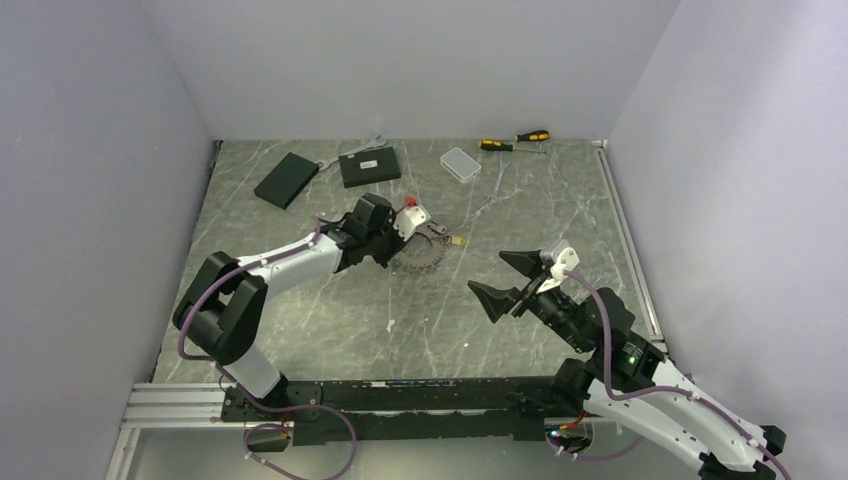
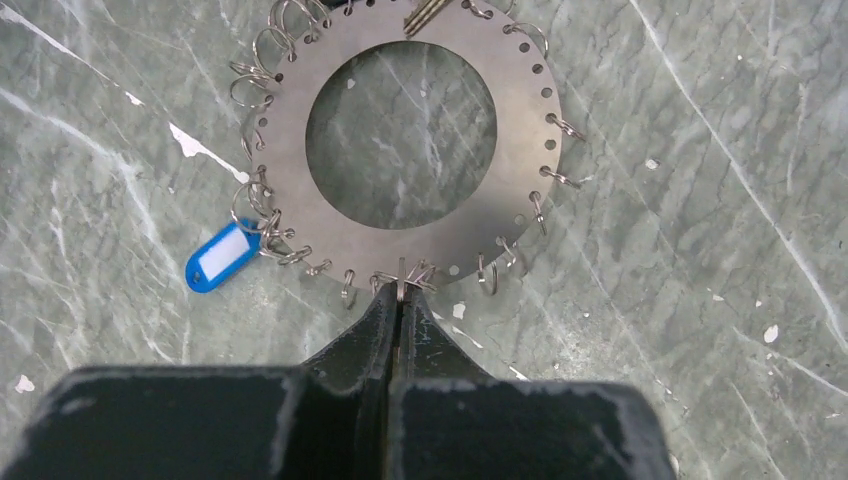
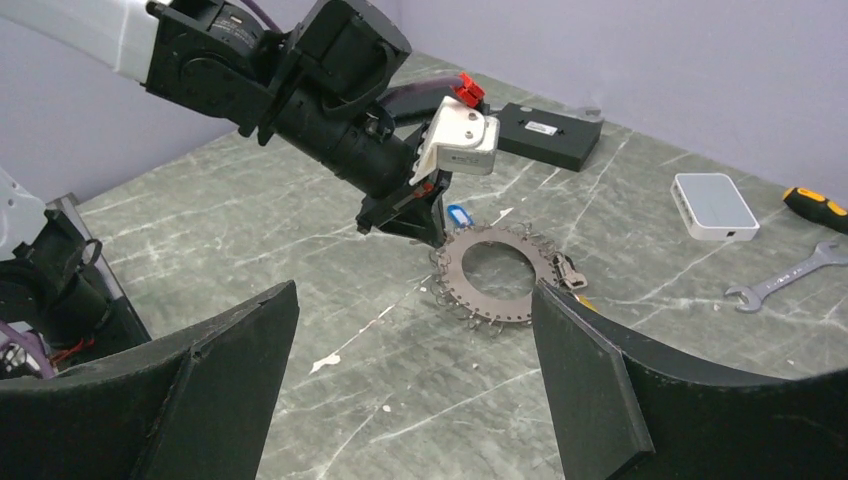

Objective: Put the keys on the keyring

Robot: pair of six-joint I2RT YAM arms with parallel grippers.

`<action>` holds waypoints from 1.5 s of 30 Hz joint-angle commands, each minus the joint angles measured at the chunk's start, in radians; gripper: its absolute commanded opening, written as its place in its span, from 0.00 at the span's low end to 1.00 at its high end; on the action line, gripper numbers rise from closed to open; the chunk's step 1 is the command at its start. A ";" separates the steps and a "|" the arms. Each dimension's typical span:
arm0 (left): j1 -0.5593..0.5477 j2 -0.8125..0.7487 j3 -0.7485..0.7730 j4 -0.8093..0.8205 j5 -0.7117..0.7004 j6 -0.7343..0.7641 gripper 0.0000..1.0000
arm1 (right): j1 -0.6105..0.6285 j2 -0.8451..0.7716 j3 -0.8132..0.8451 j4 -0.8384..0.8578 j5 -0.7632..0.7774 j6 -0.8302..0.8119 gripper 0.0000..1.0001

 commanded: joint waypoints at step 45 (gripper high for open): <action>-0.002 0.147 0.156 -0.208 -0.240 -0.512 0.60 | 0.006 0.120 -0.043 -0.024 0.213 0.222 0.89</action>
